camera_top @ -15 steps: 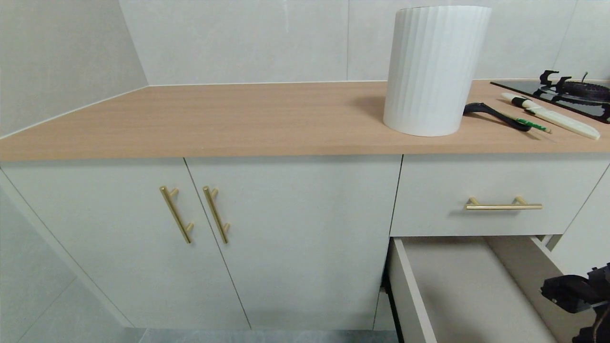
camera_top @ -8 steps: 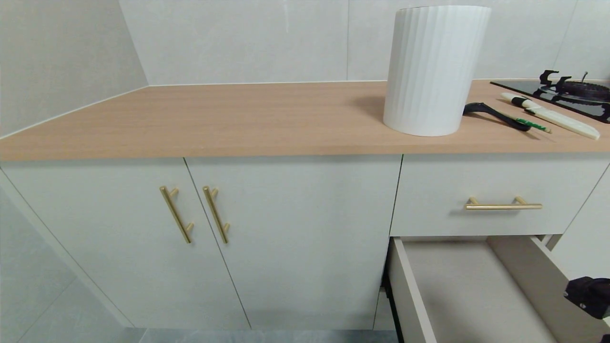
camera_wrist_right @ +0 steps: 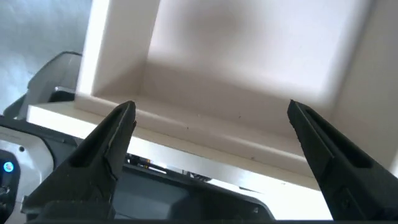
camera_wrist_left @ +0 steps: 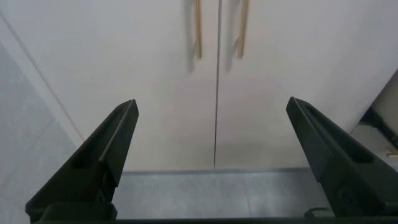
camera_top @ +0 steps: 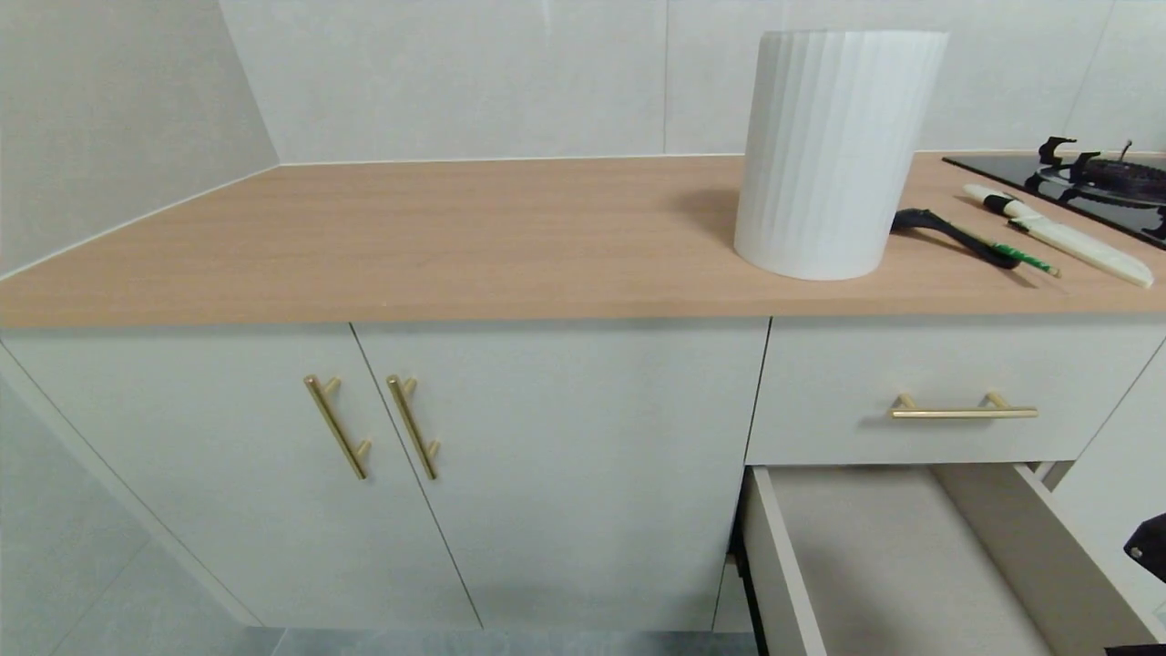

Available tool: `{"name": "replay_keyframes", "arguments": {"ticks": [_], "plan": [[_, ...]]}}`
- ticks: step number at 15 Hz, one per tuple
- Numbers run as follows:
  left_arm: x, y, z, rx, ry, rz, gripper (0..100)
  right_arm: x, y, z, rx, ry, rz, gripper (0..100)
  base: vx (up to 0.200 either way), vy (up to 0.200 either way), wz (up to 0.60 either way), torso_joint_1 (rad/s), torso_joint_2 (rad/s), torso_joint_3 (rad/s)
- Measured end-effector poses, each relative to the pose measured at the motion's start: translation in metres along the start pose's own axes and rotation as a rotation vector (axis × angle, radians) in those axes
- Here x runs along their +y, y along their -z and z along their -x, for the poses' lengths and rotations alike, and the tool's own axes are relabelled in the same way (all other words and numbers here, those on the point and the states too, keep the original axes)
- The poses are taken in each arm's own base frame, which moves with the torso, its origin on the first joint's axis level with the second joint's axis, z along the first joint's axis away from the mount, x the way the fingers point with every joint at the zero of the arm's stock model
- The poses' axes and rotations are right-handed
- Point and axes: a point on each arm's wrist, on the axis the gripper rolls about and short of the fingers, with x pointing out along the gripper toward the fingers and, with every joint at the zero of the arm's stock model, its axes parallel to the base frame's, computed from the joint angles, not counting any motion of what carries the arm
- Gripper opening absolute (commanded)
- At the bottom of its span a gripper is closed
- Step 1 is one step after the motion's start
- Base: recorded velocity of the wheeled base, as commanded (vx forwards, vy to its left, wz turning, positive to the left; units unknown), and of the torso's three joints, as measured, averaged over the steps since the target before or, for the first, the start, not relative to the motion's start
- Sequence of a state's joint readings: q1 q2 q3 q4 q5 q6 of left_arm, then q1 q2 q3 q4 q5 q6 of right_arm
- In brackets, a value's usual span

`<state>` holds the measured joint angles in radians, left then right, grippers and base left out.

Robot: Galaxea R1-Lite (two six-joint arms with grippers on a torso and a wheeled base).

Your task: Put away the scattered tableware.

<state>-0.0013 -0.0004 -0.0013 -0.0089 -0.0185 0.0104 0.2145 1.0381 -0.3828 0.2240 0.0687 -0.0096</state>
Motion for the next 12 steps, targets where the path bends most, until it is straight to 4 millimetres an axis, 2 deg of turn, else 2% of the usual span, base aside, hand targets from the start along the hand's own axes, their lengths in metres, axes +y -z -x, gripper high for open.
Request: {"name": "replay_keyframes", "arguments": {"ticks": [3, 6, 9, 12], "plan": [[0.000, 0.000, 0.000, -0.003, 0.000, 0.001, 100, 0.000, -0.002, 0.006, -0.042, 0.000, 0.004, 100, 0.000, 0.000, 0.00, 0.097, -0.50, -0.336], [0.000, 0.000, 0.000, -0.003, 0.001, 0.002, 100, 0.001, -0.013, 0.014, -0.104, 0.007, 0.015, 100, 0.000, 0.000, 0.00, 0.111, -0.37, -0.271], [0.000, 0.000, 0.000, -0.001, 0.000, 0.002, 100, 0.001, -0.046, 0.036, -0.241, 0.024, 0.039, 100, 0.000, 0.000, 0.00, 0.023, -0.07, -0.044], [0.000, 0.000, 0.000, -0.002, 0.000, 0.003, 100, 0.002, -0.099, 0.069, -0.368, 0.038, 0.025, 100, 0.000, 0.000, 0.00, 0.000, 0.00, 0.000]]}}
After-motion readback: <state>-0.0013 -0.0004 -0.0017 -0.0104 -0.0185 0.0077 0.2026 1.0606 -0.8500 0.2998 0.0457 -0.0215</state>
